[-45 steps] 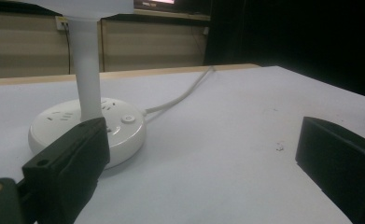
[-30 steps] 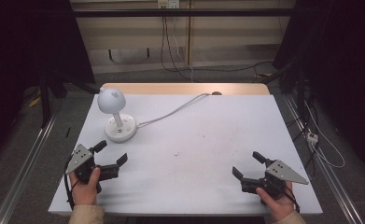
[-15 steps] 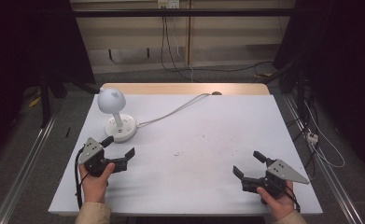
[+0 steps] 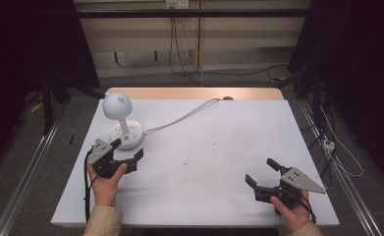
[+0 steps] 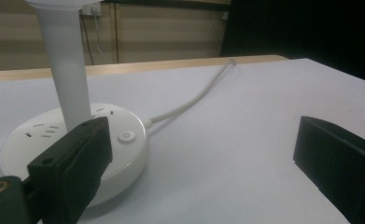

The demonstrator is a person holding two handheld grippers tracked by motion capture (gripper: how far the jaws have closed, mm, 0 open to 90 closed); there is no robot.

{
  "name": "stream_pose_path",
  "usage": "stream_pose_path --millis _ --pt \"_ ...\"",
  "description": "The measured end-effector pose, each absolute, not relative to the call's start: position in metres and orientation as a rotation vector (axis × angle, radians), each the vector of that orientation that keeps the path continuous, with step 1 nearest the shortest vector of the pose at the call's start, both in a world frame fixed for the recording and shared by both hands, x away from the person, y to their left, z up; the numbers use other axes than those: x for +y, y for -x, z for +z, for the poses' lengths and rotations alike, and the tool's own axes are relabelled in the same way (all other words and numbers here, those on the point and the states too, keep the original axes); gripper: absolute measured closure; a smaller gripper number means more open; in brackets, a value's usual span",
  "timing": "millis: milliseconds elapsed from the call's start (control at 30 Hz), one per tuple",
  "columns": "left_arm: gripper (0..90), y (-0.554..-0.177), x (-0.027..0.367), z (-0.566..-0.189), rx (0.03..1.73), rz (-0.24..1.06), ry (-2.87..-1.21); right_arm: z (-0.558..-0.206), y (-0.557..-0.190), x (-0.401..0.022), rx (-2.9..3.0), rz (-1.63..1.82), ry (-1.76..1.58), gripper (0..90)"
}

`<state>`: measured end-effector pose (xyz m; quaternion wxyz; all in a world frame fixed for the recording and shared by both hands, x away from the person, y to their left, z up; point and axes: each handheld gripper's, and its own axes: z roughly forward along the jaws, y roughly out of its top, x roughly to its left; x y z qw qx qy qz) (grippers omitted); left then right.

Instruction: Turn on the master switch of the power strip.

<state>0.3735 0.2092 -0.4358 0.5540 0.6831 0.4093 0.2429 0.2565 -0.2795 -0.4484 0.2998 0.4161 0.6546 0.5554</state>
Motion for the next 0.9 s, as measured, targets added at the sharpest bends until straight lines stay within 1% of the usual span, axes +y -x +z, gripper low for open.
stream_pose_path --millis 900 --pt "4.6 -0.395 0.194 -0.435 0.962 0.589 -1.646 -0.448 -0.257 -0.28 1.731 1.479 -1.104 5.0"
